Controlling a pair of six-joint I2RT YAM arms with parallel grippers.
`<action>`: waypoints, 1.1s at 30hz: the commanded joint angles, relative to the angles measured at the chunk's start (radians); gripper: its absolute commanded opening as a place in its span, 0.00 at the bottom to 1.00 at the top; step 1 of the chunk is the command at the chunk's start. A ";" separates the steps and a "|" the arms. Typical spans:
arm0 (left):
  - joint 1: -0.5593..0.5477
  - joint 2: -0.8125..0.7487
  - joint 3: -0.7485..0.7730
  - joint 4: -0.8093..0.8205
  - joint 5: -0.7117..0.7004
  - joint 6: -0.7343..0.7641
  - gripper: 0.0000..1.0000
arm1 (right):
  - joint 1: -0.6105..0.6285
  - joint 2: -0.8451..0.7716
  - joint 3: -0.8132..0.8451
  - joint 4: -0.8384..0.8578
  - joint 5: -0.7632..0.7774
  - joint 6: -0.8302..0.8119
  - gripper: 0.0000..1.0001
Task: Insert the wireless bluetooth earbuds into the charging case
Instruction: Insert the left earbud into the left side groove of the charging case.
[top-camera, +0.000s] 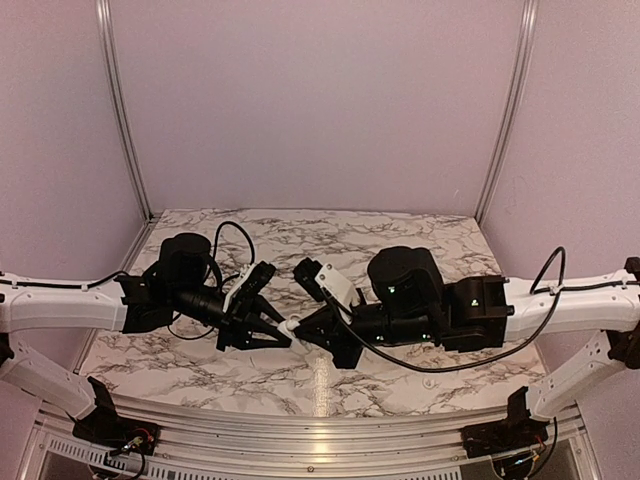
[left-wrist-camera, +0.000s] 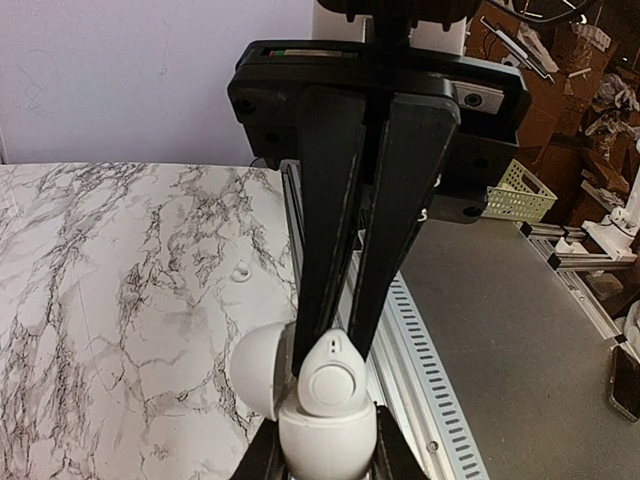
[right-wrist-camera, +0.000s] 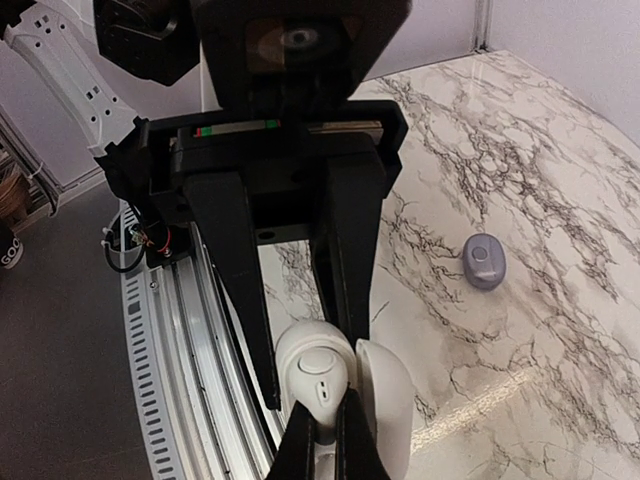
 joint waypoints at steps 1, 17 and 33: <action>-0.008 -0.025 -0.006 0.033 0.016 0.012 0.00 | 0.014 0.025 0.045 0.024 -0.042 -0.008 0.00; -0.020 -0.071 -0.029 0.033 0.048 0.046 0.00 | 0.027 0.126 0.111 -0.063 -0.065 0.010 0.02; -0.024 -0.079 -0.035 0.033 0.069 0.059 0.00 | 0.033 0.206 0.165 -0.107 -0.099 0.014 0.00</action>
